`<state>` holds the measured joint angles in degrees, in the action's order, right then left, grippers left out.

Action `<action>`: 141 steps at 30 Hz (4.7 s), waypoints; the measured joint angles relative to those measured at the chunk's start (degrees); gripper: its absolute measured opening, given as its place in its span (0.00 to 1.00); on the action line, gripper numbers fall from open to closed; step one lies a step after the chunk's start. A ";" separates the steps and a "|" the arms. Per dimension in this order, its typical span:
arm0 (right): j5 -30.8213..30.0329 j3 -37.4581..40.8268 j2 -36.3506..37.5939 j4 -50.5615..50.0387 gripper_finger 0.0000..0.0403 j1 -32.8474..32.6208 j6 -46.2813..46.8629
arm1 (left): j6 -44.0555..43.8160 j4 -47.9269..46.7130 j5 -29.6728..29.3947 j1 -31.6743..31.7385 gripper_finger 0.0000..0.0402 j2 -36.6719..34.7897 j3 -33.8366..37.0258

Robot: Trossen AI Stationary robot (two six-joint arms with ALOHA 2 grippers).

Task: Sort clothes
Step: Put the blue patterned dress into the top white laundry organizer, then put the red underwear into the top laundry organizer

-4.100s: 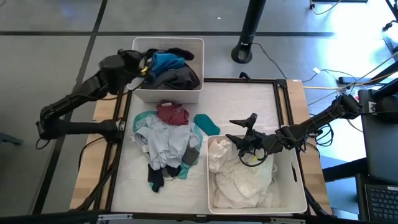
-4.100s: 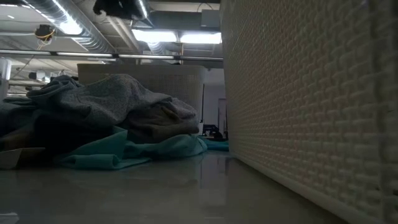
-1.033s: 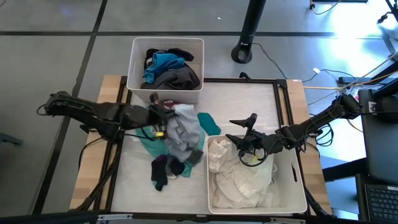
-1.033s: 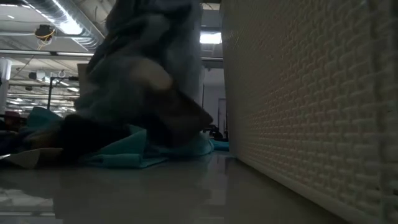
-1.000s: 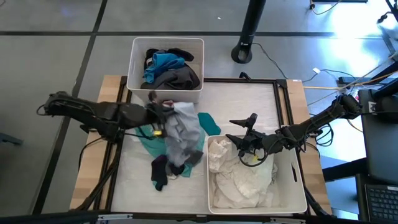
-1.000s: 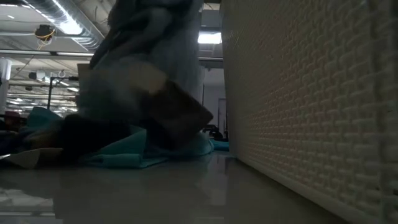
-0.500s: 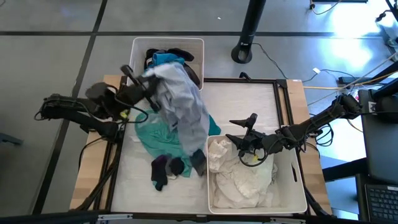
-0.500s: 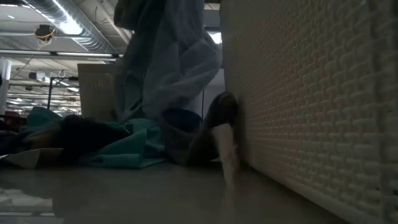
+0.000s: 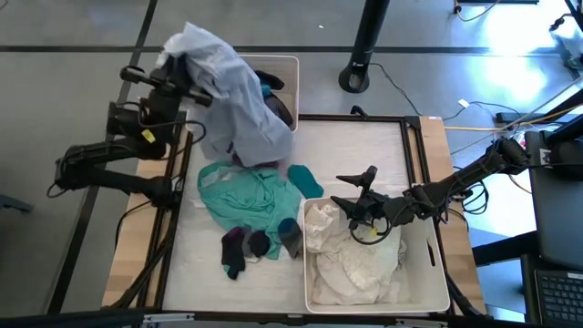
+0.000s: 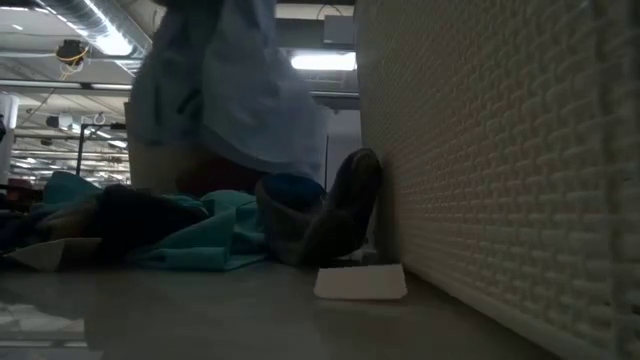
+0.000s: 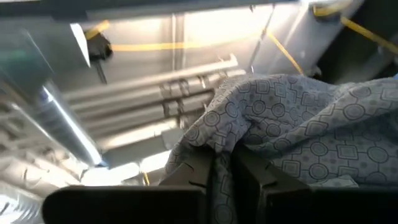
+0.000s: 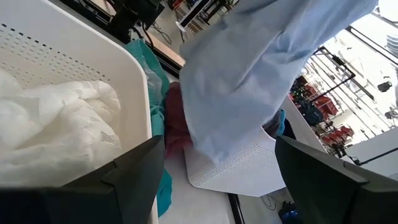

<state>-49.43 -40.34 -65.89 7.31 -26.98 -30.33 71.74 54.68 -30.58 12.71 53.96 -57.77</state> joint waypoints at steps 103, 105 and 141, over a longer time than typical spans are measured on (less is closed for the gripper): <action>0.53 0.04 0.02 -0.24 0.77 0.02 1.51 | -75.70 -109.54 22.60 3.33 0.44 13.63 -29.61; 0.52 0.04 0.02 -0.24 0.77 0.02 1.51 | -76.41 -110.64 20.92 -1.38 0.44 13.70 -28.84; 0.45 0.04 0.02 -0.17 0.77 0.02 1.09 | -76.53 -78.90 6.46 -8.63 0.44 17.30 16.63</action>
<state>-48.98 -40.29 -65.87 7.14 -26.96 -29.23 -4.80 -24.22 -24.12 4.08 71.26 -41.14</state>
